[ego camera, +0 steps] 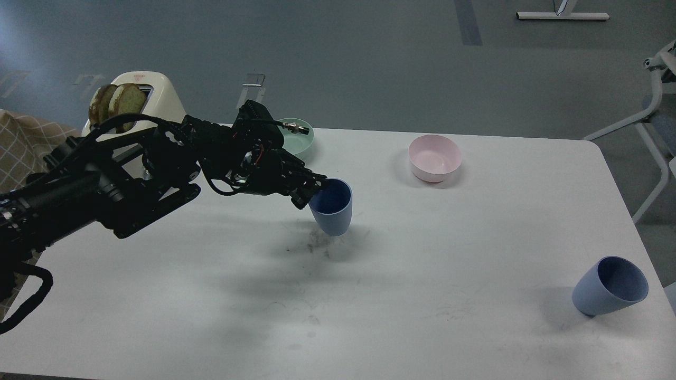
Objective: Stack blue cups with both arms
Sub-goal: 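Carry the blue cup with the left gripper to the table center, then release the cup upright and lift the left gripper away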
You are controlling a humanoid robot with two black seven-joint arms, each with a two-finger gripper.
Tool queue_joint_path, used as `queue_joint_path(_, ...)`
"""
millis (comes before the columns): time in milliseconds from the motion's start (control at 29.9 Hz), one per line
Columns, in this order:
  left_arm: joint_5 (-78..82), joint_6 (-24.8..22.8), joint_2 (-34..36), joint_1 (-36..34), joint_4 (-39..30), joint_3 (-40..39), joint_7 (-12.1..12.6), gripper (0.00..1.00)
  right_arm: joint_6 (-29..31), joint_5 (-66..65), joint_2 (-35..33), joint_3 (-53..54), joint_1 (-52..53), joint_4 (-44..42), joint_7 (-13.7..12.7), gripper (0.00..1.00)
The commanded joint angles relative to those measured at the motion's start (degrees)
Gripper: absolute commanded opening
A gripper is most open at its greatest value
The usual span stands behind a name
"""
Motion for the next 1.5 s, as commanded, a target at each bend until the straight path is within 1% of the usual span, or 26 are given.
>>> queue_joint_path(0,-0.15,0.0,-1.83,-0.24,0.87,0.81,-0.01,0.0,0.0,0.0,0.07,-0.01,0.0,0.01,0.0,1.0)
queue_joint_path(334,-0.24,0.0,-3.42,-0.07,3.68,2.13,-0.01,0.0,0.0,0.0,0.07,-0.01,-0.09,0.01,0.0,1.0)
queue_joint_path(468,-0.42,0.09,-3.68,-0.33,4.21,2.04,-0.01,0.08,0.0,0.0,0.07,-0.01,-0.09,0.01,0.0,1.0)
queue_joint_path(535,-0.59,0.09,-3.68,-0.77,4.3,2.04,-0.01,0.14,0.0,0.0,0.07,-0.01,-0.17,0.1,0.0,1.0)
queue_joint_path(568,-0.68,0.09,-3.77,-0.94,4.21,2.04,-0.01,0.24,0.0,0.0,-0.02,-0.01,-0.17,0.1,0.0,1.0)
queue_joint_path(635,-0.68,0.09,-3.77,-1.03,4.21,2.04,-0.01,0.38,0.0,0.0,-0.02,-0.01,-0.17,0.1,0.0,1.0)
queue_joint_path(702,-0.94,0.09,-3.77,-1.03,4.21,1.95,-0.01,0.64,0.0,0.0,-0.02,-0.01,-0.17,0.1,0.0,1.0)
queue_joint_path(768,-1.29,0.09,-3.77,-1.12,4.21,1.6,-0.01,0.69,0.0,0.0,-0.02,-0.01,-0.26,0.1,0.0,1.0)
queue_joint_path(835,-2.08,0.09,-3.77,-1.3,4.12,1.42,-0.01,0.71,0.0,0.0,-0.11,-0.01,-0.35,0.1,0.0,1.0)
queue_joint_path(869,-3.39,0.09,-3.59,-1.82,4.03,1.34,-0.01,0.76,0.0,0.0,-0.19,-0.01,-0.35,0.1,0.0,1.0)
queue_joint_path(902,-4.28,0.09,-3.51,-2.26,4.03,1.25,-0.01,0.79,0.0,0.0,-0.28,-0.01,-0.52,0.1,0.0,1.0)
queue_joint_path(969,-11.54,0.79,-2.46,-4.19,3.94,0.29,-0.01,0.89,0.0,0.0,-0.54,0.17,-1.05,0.1,0.0,1.0)
queue_joint_path(1036,-17.35,1.23,-1.4,-4.99,3.94,-1.03,-0.01,0.93,0.0,-0.09,-0.89,0.17,-1.05,0.36,-0.09,1.0)
queue_joint_path(1069,-24.34,1.75,-0.18,-5.16,3.94,-2.78,-0.01,0.97,0.0,-0.61,-1.07,0.0,-1.31,1.58,-0.27,1.0)
queue_joint_path(1102,-27.89,2.02,0.36,-5.17,3.94,-3.66,-0.01,0.97,0.0,-0.79,-1.16,-0.09,-1.84,2.81,-0.27,1.0)
queue_joint_path(1136,-35.06,2.2,1.32,-5.17,3.94,-5.41,-0.01,0.97,0.0,-0.97,-1.86,-0.09,-3.58,5.26,-0.44,1.0)
queue_joint_path(1169,-42.97,2.29,1.94,-4.99,3.94,-7.43,-0.01,0.97,0.0,-0.97,-3.43,-0.36,-5.08,7.46,-0.44,1.0)
queue_joint_path(1203,-46.7,2.29,2.12,-4.9,4.12,-8.67,-0.01,0.97,0.0,-0.97,-4.23,-0.53,-5.53,8.44,-0.44,1.0)
queue_joint_path(1236,-53.78,2.29,2.38,-4.55,4.21,-11.38,-0.01,0.97,0.0,-1.05,-5.8,-0.79,-5.97,10.01,-0.44,1.0)
queue_joint_path(1303,-60.33,2.29,2.82,-4.29,4.3,-14.38,-0.01,0.97,0.0,-1.32,-7.13,-0.89,-6.24,11.69,-0.44,1.0)
queue_joint_path(1370,-71.73,2.29,3.61,-1.14,4.38,-20.61,-0.01,0.98,0.0,-3.76,-9.06,-1.76,-6.94,15.37,-0.53,1.0)
queue_joint_path(1470,-80.2,2.11,3.62,1.86,4.3,-26.34,-0.01,0.98,0.0,-10.26,-11.88,-2.55,-8.08,20.21,-0.53,1.0)
